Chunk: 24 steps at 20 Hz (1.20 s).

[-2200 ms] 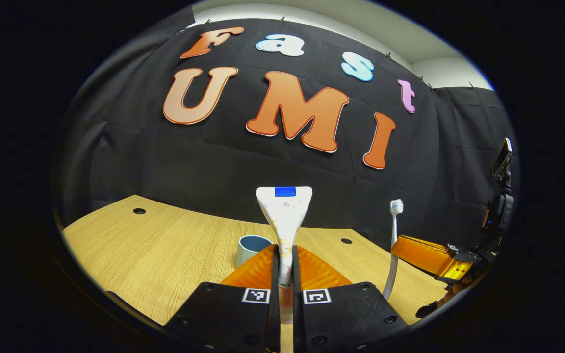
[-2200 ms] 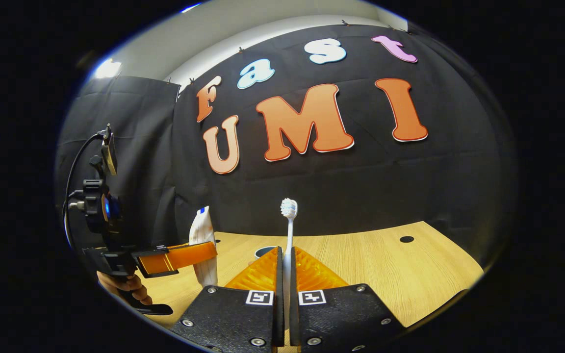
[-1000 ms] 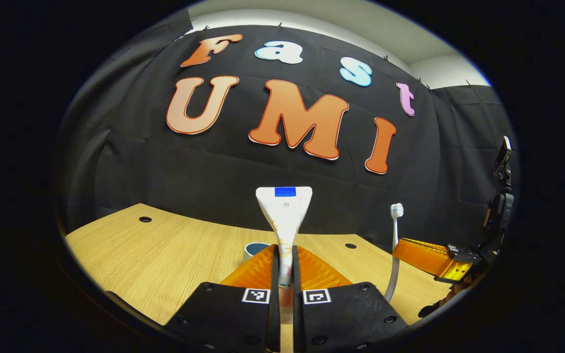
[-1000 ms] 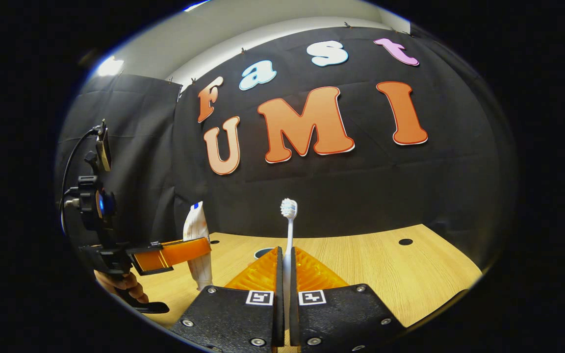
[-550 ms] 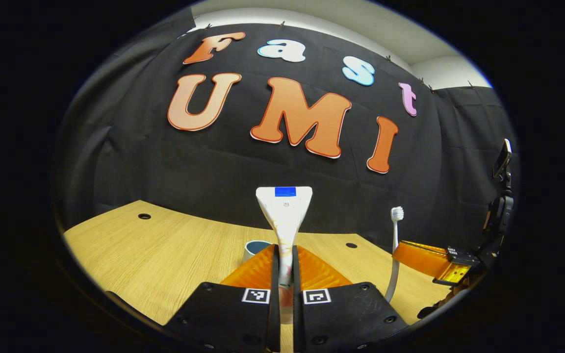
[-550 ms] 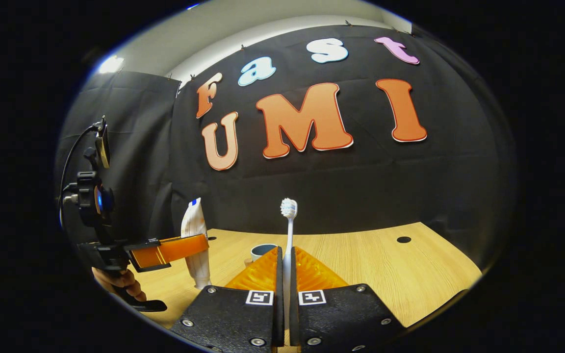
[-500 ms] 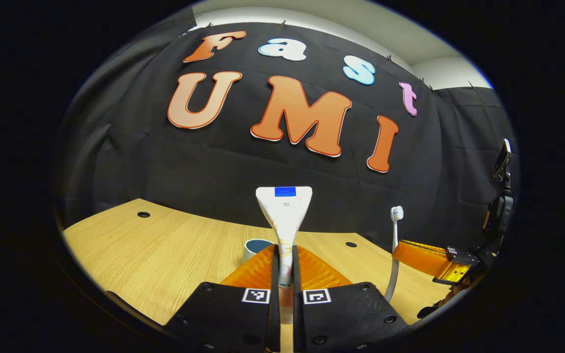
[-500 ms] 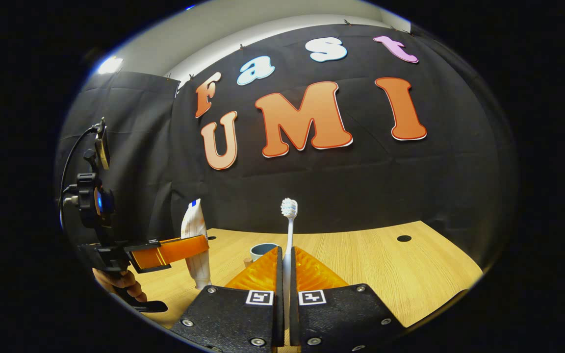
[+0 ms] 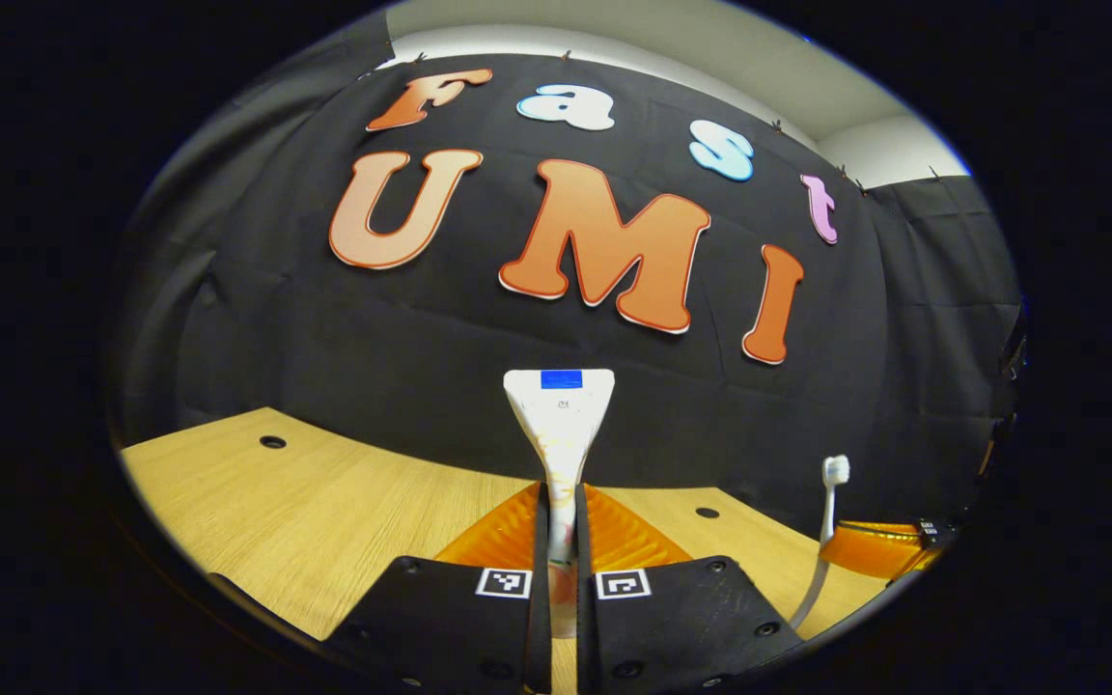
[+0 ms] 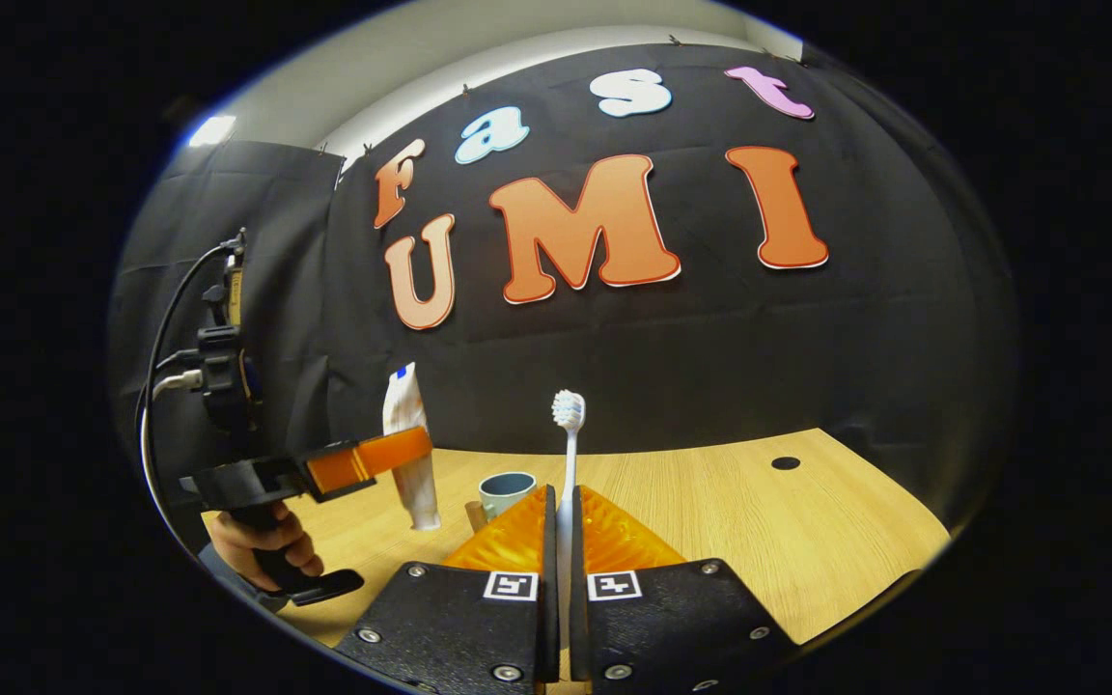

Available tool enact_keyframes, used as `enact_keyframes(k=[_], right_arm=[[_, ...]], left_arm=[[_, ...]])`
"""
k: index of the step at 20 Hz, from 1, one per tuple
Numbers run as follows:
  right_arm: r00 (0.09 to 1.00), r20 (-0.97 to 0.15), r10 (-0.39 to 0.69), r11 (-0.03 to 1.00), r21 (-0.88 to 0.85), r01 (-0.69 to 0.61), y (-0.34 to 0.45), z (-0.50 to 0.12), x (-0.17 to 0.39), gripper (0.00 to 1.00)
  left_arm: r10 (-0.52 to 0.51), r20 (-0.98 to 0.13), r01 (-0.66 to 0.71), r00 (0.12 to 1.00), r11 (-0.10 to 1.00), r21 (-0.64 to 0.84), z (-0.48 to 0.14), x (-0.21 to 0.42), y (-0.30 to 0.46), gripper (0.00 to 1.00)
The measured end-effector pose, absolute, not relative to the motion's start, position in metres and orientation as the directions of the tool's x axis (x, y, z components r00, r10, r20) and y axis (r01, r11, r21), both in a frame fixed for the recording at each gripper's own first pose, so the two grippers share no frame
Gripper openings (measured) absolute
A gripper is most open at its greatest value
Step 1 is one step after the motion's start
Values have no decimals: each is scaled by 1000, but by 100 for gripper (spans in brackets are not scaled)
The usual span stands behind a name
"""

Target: Put the toothbrush and toothpaste on the desktop into the cup, then pick up the cup and place it on the coaster on the desktop.

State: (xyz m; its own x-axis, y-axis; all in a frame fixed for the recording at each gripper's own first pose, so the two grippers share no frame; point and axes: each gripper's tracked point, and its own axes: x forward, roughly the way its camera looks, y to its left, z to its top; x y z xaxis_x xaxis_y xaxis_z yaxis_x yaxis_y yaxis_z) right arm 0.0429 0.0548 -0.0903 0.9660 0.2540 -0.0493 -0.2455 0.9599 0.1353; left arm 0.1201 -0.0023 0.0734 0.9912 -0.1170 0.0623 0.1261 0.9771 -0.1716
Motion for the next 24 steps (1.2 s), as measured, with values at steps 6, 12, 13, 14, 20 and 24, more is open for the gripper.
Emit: enact_keyframes(k=[6,12,13,14,20,24], right_arm=[[970,-61,237,965,128,-228,48,-94,43,5],[974,-66,219,970,119,-210,45,-97,49,5],[974,-64,215,971,119,-207,44,-97,50,5],[975,-62,213,971,122,-204,43,-96,53,5],[979,-51,198,972,141,-189,36,-96,65,4],[978,-54,200,968,163,-189,37,-98,78,5]], left_arm=[[-101,131,123,986,977,-173,88,179,-2,10],[-88,131,110,988,980,-167,64,224,-2,10],[-83,130,105,988,980,-169,60,228,-1,10],[-83,125,104,989,980,-168,56,233,-2,10],[-76,77,89,994,981,-173,26,250,2,10],[-42,58,50,997,986,-159,12,261,16,11]])
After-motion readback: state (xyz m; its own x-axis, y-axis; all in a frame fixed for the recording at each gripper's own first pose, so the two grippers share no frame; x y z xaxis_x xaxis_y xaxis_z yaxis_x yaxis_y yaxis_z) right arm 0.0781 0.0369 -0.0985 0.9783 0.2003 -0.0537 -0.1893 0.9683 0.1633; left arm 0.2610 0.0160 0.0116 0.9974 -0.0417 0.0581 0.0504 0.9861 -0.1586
